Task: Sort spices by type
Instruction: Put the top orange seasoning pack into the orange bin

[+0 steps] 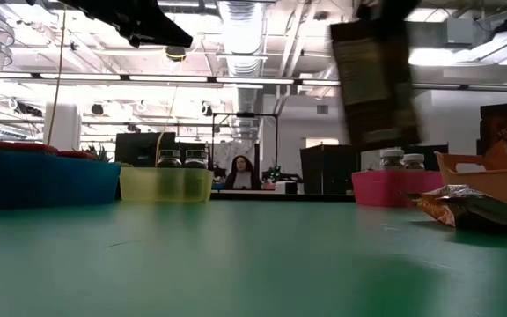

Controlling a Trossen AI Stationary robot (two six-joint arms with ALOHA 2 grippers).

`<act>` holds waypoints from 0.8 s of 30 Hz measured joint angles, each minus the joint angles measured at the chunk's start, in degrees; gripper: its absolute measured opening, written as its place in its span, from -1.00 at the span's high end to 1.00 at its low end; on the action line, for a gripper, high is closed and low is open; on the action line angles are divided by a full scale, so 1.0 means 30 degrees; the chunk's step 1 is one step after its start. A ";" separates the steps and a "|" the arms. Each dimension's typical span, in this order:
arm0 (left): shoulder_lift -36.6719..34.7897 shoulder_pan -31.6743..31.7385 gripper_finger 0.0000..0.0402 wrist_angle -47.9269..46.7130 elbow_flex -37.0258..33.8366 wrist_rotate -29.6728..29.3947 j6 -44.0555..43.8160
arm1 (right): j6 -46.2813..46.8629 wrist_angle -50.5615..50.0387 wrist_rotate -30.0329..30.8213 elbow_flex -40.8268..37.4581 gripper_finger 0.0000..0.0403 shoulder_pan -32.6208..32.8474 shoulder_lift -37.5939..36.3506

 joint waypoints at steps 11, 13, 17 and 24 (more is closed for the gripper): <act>0.0000 0.0000 0.72 -0.0041 0.0015 0.0005 0.0000 | 0.8091 -0.5644 0.3224 0.0000 0.93 0.4173 -0.2569; 0.0000 -0.0001 0.72 -0.0085 0.0015 -0.0002 0.0000 | 0.9361 -0.6139 0.3494 -0.0259 0.93 0.4777 -0.2922; 0.0000 0.0000 0.72 -0.0096 0.0015 -0.0002 0.0000 | 1.1654 -0.6476 0.3506 -0.1527 0.93 0.5872 -0.3636; 0.0000 -0.0004 0.72 -0.0131 0.0015 -0.0002 0.0000 | 1.5299 -0.6489 0.3499 -0.3947 0.93 0.7575 -0.4924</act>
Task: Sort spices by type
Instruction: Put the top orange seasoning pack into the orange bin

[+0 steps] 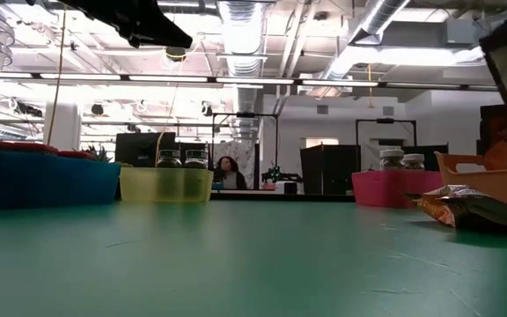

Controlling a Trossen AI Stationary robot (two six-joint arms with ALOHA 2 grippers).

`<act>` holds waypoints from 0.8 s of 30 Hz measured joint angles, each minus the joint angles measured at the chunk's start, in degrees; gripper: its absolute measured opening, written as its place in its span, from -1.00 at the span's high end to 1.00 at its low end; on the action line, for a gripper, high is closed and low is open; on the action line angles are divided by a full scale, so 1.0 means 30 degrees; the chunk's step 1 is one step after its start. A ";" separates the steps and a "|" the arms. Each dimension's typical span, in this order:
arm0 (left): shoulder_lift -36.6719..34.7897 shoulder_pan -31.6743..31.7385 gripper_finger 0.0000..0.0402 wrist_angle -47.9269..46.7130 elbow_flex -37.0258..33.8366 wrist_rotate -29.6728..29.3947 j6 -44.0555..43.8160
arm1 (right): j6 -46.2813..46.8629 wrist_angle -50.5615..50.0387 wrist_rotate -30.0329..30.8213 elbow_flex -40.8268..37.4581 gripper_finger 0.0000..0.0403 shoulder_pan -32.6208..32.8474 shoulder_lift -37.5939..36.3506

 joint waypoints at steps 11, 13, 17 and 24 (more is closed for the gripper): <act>0.0000 0.0000 0.72 -0.0028 0.0000 -0.0003 0.0003 | 0.4938 0.0337 0.0487 -0.3022 0.89 0.2523 -0.0326; 0.0000 -0.0003 0.72 -0.0028 0.0000 0.0000 -0.0014 | 0.5524 0.0673 0.0773 -0.3506 0.91 0.2848 -0.0326; 0.0000 -0.0003 0.72 -0.0028 0.0007 -0.0007 -0.0045 | 0.6566 0.1123 0.1525 -0.4066 0.89 0.3535 -0.0326; 0.0000 -0.0003 0.72 -0.0206 0.0007 -0.0007 -0.0208 | 0.7750 0.2048 0.2484 -0.4910 0.85 0.4630 -0.0322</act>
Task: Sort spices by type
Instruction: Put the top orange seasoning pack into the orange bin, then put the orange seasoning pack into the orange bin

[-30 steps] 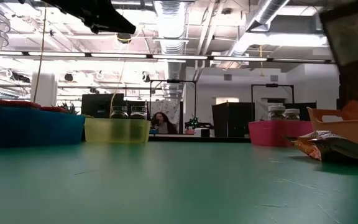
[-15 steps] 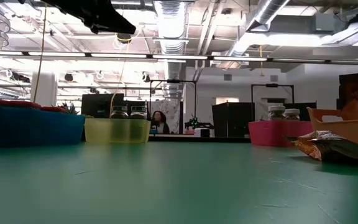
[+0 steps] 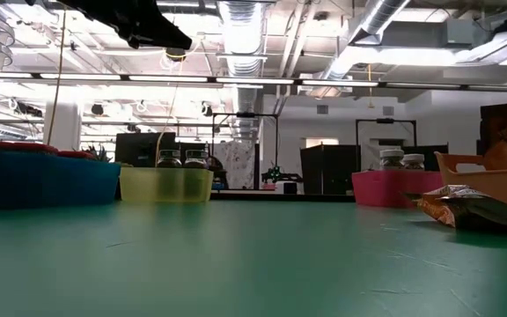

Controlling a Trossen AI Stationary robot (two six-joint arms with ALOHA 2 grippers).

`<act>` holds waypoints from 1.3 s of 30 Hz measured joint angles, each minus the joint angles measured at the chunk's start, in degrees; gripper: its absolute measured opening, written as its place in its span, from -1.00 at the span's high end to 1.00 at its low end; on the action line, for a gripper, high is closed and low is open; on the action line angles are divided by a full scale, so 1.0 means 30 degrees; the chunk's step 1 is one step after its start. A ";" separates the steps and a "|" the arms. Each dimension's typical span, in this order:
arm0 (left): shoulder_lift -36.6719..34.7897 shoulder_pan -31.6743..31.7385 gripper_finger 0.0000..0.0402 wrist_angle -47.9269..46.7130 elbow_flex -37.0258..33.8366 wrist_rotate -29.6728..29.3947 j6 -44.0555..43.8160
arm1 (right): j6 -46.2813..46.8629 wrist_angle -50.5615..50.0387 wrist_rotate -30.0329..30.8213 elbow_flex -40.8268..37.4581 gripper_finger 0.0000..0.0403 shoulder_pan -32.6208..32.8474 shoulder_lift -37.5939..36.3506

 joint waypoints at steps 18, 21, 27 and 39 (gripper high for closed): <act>0.0007 0.0000 0.72 0.0033 0.0000 -0.0007 -0.0076 | 0.0811 0.1082 -0.0267 -0.0537 0.23 0.0439 -0.0320; 0.0007 0.0000 0.72 0.0032 0.0000 0.0000 -0.0281 | 0.0796 -0.0235 -0.0408 0.0638 0.13 0.0186 -0.0431; 0.0007 0.0000 0.72 0.0032 0.0000 0.0044 -0.0578 | -0.0954 -0.3117 -0.0149 0.3332 0.07 -0.1464 -0.0361; 0.0007 0.0000 0.72 -0.0465 0.0000 0.0083 -0.0608 | -1.6910 0.3663 -0.1361 0.3823 0.06 -1.1187 -0.0177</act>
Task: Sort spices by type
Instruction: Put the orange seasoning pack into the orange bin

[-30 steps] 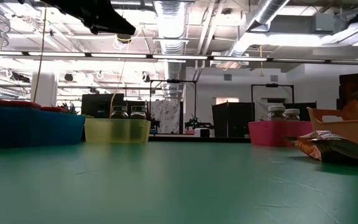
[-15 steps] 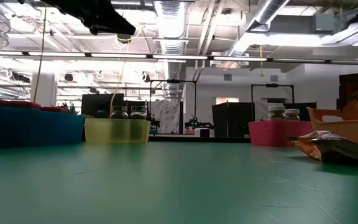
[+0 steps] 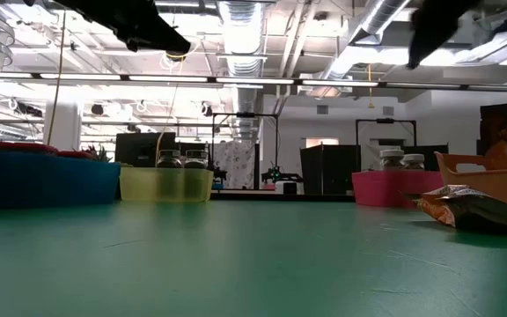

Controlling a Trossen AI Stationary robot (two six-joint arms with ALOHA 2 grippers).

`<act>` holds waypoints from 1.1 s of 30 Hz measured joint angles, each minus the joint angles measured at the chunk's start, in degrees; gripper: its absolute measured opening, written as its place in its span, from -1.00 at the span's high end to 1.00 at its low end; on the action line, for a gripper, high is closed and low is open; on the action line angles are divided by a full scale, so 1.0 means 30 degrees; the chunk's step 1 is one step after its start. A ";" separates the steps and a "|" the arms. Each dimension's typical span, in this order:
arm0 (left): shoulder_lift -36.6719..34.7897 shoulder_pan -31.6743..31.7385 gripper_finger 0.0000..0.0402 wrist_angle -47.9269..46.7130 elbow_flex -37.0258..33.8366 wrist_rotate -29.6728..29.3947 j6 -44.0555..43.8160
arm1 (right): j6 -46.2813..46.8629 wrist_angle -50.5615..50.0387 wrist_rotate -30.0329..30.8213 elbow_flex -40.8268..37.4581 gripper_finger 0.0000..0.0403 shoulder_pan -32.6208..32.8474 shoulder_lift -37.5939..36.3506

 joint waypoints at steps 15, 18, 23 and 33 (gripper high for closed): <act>0.0000 0.0000 0.72 -0.0822 0.0000 0.0005 -0.0022 | -1.2163 0.2264 -0.7261 0.0000 0.06 -0.5214 0.5764; 0.0000 0.0000 0.72 -0.0871 0.0000 0.0005 -0.0029 | -1.3788 0.1937 -0.8024 0.0000 0.06 -0.5981 0.6703; 0.0000 0.0000 0.72 -0.1146 0.0000 -0.0003 0.0023 | -1.6637 0.1272 -0.8176 -0.0002 0.09 -0.6282 0.8097; 0.0000 0.0000 0.72 -0.1192 0.0000 -0.0039 0.0526 | -1.8565 0.0731 -0.8759 -0.0007 0.20 -0.6558 0.9542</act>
